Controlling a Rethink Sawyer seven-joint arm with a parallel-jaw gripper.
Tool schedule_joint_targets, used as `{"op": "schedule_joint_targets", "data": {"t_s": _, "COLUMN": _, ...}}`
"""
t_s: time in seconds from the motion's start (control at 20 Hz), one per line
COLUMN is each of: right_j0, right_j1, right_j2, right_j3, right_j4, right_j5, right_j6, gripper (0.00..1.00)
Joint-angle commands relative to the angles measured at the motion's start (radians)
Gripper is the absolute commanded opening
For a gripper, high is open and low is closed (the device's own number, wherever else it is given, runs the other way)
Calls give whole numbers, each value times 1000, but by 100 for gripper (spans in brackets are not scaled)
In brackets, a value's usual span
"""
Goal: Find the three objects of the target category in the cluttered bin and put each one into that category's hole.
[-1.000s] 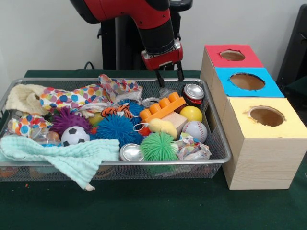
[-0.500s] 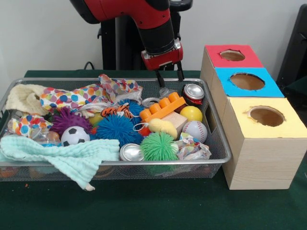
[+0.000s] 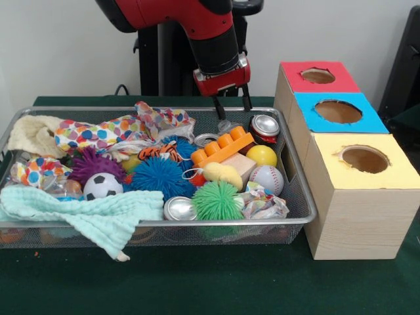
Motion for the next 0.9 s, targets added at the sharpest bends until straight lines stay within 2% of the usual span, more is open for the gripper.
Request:
{"op": "schedule_joint_targets", "data": {"t_s": 0.05, "right_j0": -4, "right_j1": 35, "right_j2": 61, "right_j3": -51, "right_j4": -9, "right_j5": -24, "right_j6": 66, "gripper": 100}}
{"op": "schedule_joint_targets", "data": {"t_s": 0.9, "right_j0": -9, "right_j1": 32, "right_j2": 75, "right_j3": -76, "right_j4": -13, "right_j5": -11, "right_j6": 45, "gripper": 100}}
